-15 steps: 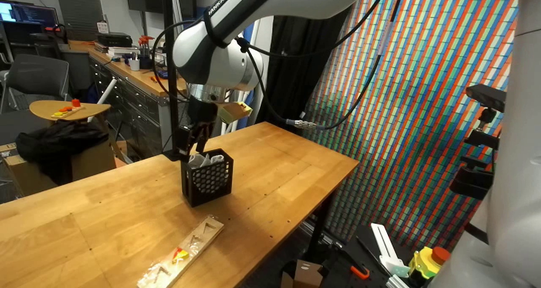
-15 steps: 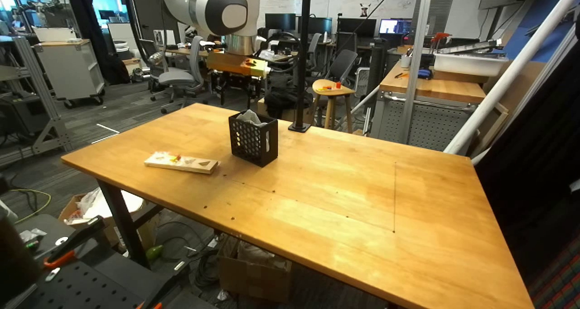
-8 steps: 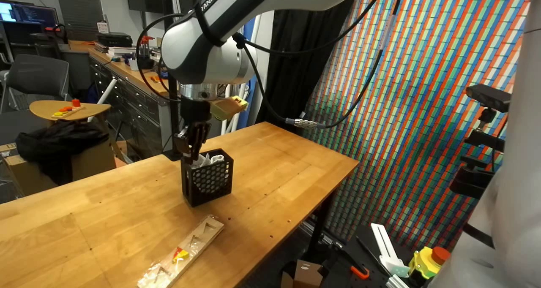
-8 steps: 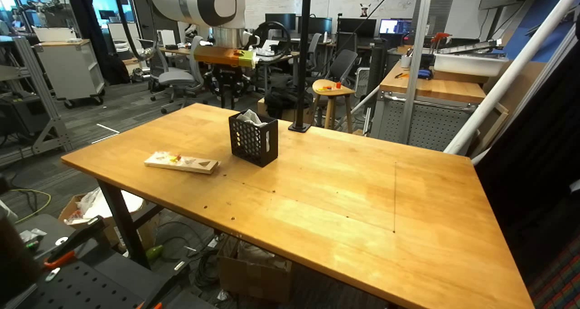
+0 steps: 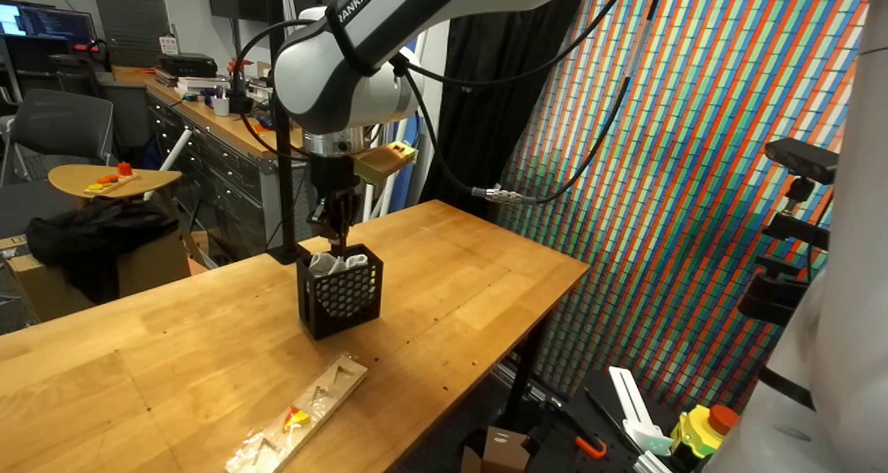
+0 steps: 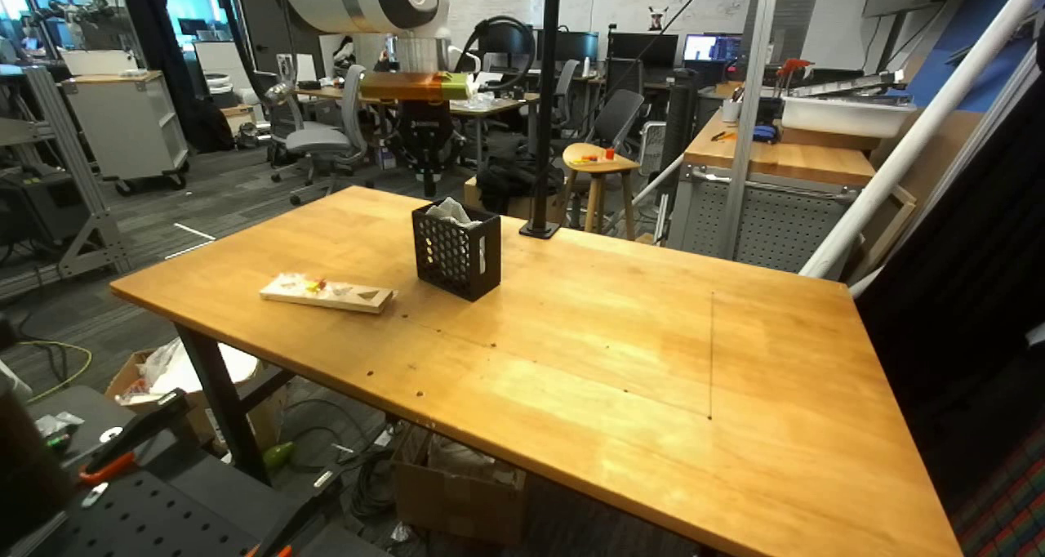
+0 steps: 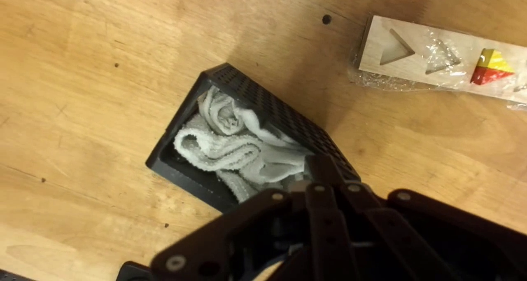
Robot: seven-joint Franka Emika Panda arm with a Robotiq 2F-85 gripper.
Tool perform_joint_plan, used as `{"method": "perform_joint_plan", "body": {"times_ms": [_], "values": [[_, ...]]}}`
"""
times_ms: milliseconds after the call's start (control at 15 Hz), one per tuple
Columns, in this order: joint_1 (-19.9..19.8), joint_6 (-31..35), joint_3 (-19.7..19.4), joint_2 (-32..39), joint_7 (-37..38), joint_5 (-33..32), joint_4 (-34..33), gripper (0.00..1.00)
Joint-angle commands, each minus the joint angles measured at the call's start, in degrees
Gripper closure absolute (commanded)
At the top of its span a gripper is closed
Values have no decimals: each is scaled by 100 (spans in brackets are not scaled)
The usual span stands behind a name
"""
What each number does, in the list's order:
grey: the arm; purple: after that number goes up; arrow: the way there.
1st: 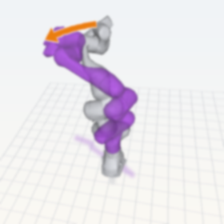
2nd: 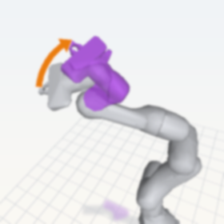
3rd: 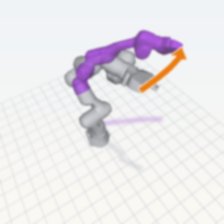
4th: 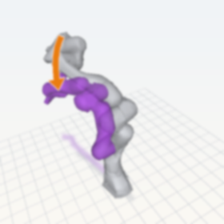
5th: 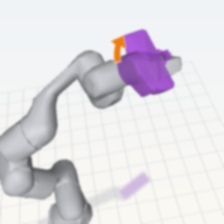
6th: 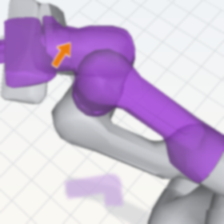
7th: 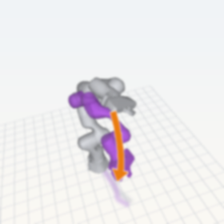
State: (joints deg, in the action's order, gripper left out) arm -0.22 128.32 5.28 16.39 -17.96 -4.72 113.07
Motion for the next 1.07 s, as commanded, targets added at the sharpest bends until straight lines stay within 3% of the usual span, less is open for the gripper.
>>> {"method": "perform_joint_plan", "body": {"times_ms": [0,467,1000], "values": [[131,-228,-108,107,406,-91,-362,98],[233,-292,-193,196,1108,-187,-469,99],[252,-245,-261,338,1378,-243,-478,99]]}}
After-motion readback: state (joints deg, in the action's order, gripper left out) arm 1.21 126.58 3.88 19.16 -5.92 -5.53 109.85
